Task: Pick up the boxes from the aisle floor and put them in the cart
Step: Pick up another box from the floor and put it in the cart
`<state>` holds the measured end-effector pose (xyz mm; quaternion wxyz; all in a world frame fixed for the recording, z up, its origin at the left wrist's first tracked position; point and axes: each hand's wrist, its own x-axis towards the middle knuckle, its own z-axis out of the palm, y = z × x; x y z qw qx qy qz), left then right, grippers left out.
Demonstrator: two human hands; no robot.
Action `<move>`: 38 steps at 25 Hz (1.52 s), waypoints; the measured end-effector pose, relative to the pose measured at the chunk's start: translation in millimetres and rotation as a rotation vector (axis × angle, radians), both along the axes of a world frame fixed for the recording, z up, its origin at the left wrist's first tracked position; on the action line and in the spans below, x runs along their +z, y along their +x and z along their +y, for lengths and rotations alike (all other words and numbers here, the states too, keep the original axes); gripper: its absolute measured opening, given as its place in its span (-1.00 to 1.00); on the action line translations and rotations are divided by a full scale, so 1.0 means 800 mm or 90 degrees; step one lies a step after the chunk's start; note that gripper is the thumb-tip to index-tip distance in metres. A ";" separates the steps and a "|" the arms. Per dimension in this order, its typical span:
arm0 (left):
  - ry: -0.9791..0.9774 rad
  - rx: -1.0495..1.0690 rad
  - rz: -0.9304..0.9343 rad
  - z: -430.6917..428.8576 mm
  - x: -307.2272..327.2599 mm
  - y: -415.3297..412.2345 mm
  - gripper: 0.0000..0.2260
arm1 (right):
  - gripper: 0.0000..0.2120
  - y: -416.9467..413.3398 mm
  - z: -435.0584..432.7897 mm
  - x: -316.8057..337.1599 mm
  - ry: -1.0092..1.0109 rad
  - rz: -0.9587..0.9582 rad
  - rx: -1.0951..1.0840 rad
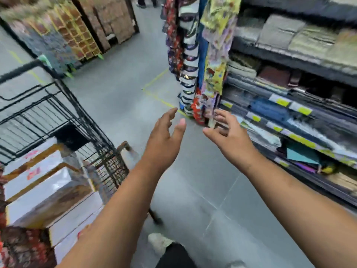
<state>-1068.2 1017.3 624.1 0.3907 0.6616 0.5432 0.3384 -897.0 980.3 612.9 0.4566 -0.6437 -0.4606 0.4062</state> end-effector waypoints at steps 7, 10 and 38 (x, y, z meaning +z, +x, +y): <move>0.010 -0.320 -0.047 -0.087 0.042 0.286 -0.61 | -0.49 0.239 -0.168 0.032 0.028 0.005 -0.265; 0.005 -0.462 -0.044 -0.116 0.055 0.391 -0.61 | -0.52 0.312 -0.231 0.042 0.049 0.016 -0.377; -0.023 -1.301 -0.018 -0.710 0.071 1.012 -0.51 | -0.44 0.659 -0.847 0.068 0.014 -0.053 -1.196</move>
